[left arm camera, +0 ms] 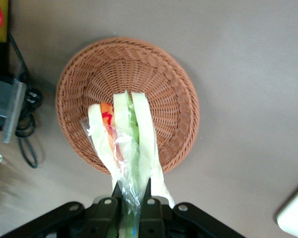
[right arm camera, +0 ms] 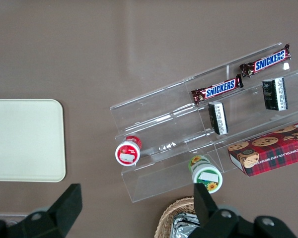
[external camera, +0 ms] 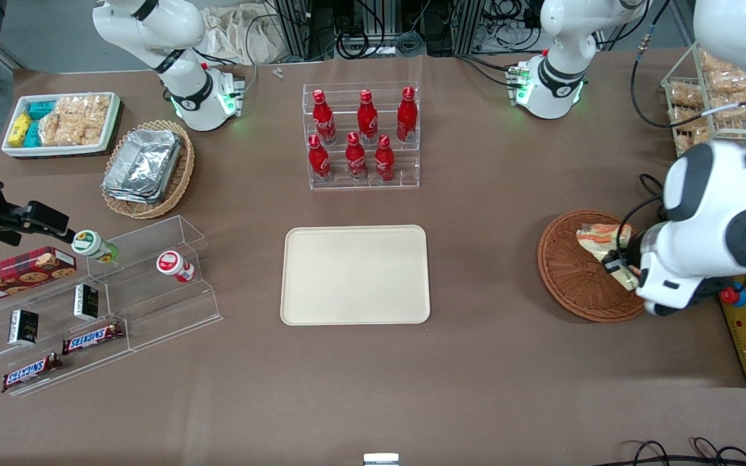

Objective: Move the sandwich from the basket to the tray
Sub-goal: 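Carry the sandwich with the left gripper over to the cream tray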

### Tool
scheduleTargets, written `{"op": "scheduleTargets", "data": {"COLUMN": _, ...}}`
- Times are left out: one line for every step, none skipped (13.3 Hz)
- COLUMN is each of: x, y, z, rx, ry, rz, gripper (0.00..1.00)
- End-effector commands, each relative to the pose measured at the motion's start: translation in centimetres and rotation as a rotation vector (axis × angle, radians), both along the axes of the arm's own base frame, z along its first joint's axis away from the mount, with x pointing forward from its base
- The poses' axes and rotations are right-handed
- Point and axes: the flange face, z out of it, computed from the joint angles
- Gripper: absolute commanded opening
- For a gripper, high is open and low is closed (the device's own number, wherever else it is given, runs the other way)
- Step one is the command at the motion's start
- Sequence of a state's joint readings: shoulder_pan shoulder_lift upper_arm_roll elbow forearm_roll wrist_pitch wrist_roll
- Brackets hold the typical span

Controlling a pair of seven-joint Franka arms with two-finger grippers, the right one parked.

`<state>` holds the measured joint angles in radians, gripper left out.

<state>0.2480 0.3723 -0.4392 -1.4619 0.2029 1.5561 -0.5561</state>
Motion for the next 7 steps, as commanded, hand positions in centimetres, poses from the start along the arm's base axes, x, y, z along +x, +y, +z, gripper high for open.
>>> {"op": "scheduleTargets", "data": {"x": -0.1, "y": -0.7, "z": 4.9, "rx": -0.037, "ry": -0.023, "rz": -0.136, "gripper": 0.08}}
{"op": "scheduleTargets", "data": {"x": -0.4, "y": -1.6, "z": 5.7, "rx": -0.046, "ry": -0.032, "rz": -0.183, "gripper": 0.08}}
{"op": "scheduleTargets", "data": {"x": -0.8, "y": -3.5, "z": 5.8, "rx": -0.059, "ry": -0.032, "rz": -0.224, "gripper": 0.08}}
{"op": "scheduleTargets", "data": {"x": -1.3, "y": -5.5, "z": 5.9, "rx": -0.07, "ry": -0.031, "rz": -0.261, "gripper": 0.08}}
{"op": "scheduleTargets", "data": {"x": -1.7, "y": -7.9, "z": 5.8, "rx": -0.09, "ry": -0.029, "rz": -0.305, "gripper": 0.08}}
{"op": "scheduleTargets", "data": {"x": -2.5, "y": -10.8, "z": 6.0, "rx": -0.109, "ry": -0.032, "rz": -0.355, "gripper": 0.08}}
{"op": "scheduleTargets", "data": {"x": -3.1, "y": -13.6, "z": 4.9, "rx": -0.129, "ry": -0.014, "rz": -0.399, "gripper": 0.08}}
